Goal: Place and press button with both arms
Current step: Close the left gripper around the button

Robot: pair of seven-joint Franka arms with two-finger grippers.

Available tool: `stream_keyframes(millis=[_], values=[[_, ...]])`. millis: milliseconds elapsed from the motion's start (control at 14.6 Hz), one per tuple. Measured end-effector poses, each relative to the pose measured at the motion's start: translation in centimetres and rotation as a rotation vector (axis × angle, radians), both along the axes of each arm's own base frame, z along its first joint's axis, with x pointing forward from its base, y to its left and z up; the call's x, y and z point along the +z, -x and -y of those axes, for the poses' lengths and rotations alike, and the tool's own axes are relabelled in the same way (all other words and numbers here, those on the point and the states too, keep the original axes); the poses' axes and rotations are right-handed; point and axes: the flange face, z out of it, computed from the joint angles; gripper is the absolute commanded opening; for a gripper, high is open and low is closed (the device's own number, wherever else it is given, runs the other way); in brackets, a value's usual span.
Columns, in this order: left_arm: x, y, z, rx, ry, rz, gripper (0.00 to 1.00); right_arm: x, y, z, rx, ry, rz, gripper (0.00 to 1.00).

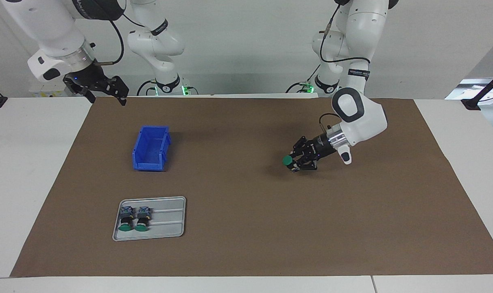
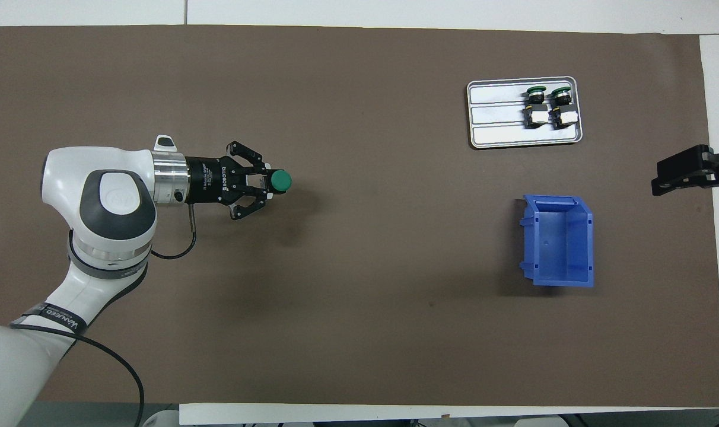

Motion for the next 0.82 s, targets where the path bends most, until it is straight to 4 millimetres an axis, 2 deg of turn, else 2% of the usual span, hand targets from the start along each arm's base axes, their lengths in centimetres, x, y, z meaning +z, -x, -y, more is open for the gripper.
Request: stream_keyframes(millis=[410, 819], values=[[-1.8, 1.0, -2.1, 0.036, 0.148, -0.026, 0.00, 0.0, 0.0, 0.0, 0.000, 0.000, 0.000, 0.99], [-2.8, 1.9, -1.3, 0.090, 0.225, -0.034, 0.00, 0.0, 0.0, 0.0, 0.000, 0.000, 0.000, 0.99]])
